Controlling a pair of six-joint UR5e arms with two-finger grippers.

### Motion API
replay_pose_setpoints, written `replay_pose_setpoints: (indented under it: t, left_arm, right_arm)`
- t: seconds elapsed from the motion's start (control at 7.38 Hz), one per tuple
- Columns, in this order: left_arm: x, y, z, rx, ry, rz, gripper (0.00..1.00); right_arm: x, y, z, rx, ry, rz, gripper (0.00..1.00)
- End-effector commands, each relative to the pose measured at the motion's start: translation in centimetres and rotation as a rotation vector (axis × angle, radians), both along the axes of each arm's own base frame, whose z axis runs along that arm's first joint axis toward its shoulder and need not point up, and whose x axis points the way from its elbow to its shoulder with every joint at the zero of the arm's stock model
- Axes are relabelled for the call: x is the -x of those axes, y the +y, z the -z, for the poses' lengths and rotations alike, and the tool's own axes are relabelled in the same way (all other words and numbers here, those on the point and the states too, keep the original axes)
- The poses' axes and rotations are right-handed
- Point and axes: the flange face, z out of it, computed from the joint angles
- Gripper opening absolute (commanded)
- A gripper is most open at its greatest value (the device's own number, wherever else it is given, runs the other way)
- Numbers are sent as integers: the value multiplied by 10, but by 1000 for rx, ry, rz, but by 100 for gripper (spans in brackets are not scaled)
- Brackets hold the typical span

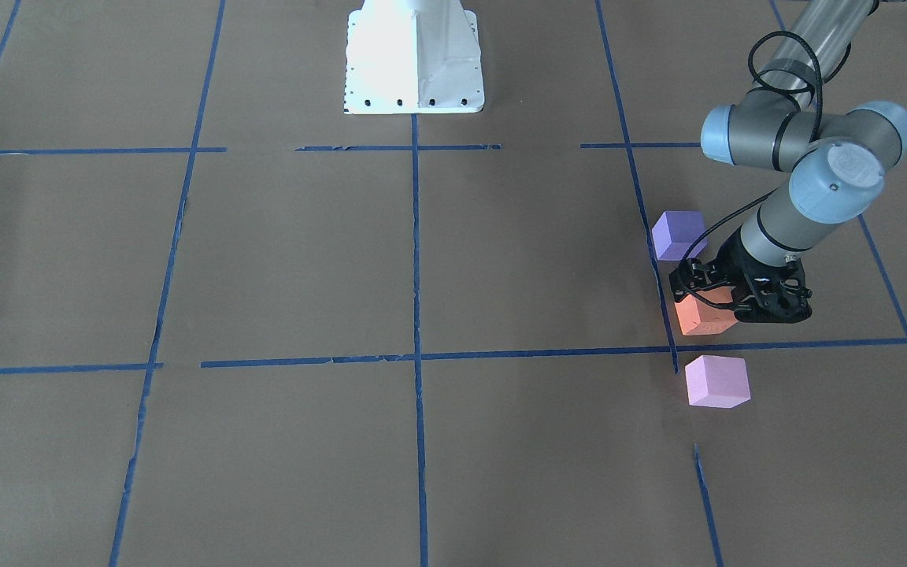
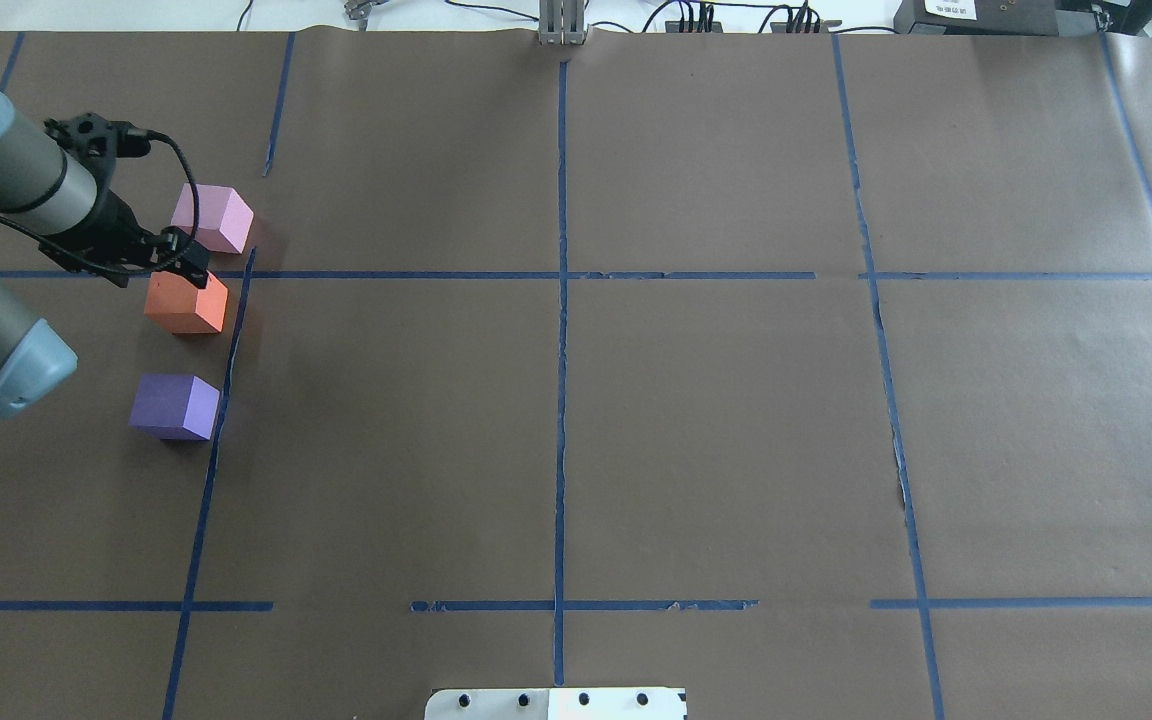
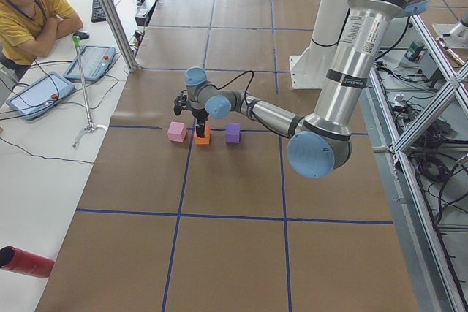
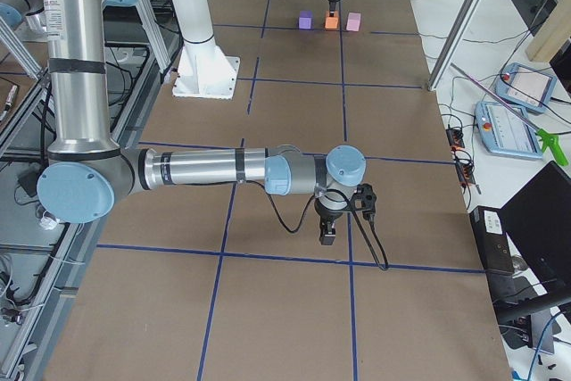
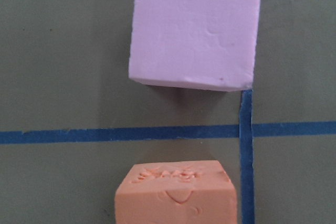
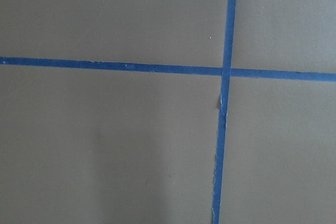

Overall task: Arrange blocks in a line
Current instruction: 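Open the left gripper and withdraw it away from the cubes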

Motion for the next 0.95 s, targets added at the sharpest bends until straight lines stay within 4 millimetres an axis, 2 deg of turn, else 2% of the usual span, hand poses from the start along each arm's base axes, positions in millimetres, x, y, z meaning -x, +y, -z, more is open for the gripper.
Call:
replay_pose_setpoints:
  t: [0.0, 0.27, 0.41, 0.54, 0.68, 0.81]
  left_arm:
    - [107, -16, -30, -137, -55, -17, 98]
    - [212, -12, -85, -220, -161, -118, 99]
    - [264, 5, -118, -216, -191, -120, 100]
    - [302, 33, -153, -203, -207, -126, 100]
    - [326, 47, -168, -188, -217, -107, 100]
    - [329, 52, -180, -156, -215, -100, 100]
  right_arm:
    - [0, 0, 0, 0, 0, 0, 100]
    - [0, 0, 1, -2, 0, 0, 100]
    - [0, 0, 0, 0, 0, 0, 100]
    - [0, 0, 0, 0, 0, 0, 100]
    - [0, 0, 0, 0, 0, 0, 100]
    - [0, 0, 0, 0, 0, 0, 100]
